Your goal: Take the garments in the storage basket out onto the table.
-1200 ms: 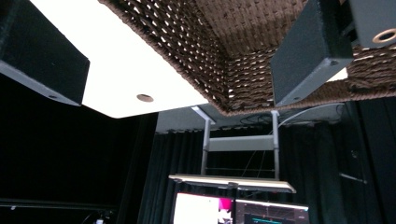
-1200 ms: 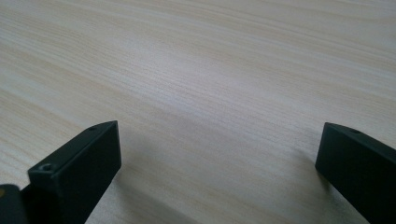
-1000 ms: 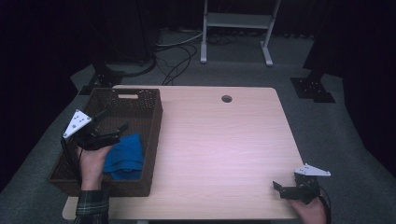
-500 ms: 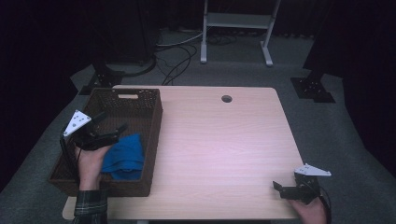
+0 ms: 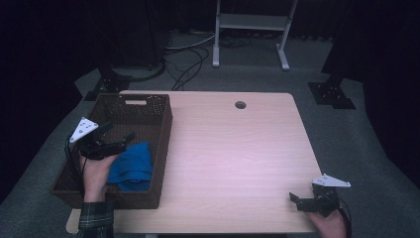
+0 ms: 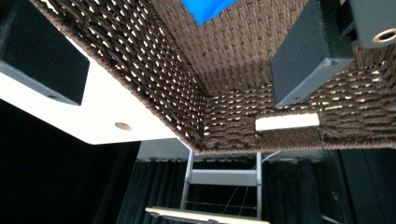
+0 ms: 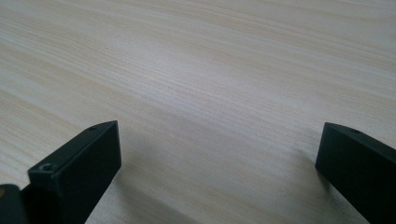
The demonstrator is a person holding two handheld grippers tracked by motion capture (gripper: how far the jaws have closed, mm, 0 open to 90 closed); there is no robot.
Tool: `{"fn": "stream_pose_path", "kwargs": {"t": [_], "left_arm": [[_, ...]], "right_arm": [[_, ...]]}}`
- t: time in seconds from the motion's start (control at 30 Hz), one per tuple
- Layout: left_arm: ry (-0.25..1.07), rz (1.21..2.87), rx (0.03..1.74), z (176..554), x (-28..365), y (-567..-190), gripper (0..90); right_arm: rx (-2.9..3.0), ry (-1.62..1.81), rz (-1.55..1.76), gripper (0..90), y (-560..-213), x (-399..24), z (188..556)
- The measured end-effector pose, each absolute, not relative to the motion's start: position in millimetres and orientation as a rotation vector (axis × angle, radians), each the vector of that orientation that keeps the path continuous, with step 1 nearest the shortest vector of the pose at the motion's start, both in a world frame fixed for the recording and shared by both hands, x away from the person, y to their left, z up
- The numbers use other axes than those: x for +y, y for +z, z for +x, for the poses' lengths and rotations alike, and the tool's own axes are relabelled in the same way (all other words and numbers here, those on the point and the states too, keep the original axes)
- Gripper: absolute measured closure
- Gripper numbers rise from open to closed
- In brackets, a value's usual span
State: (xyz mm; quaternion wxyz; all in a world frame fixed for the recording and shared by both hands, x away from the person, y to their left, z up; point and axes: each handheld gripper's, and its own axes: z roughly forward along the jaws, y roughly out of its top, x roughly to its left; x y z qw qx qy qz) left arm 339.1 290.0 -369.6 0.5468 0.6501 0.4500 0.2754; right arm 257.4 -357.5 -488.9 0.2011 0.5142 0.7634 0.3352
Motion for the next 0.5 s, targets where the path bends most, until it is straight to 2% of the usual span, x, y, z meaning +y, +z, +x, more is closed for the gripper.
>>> {"fn": "stream_pose_path", "kwargs": {"t": [0.5], "left_arm": [[0.622, 1.597, 1.156, 344.7, 288.5, -376.4, 4.5]], "right_arm": [[2.132, 0.901, 1.427, 0.0, -489.2, -356.8, 258.7]]}}
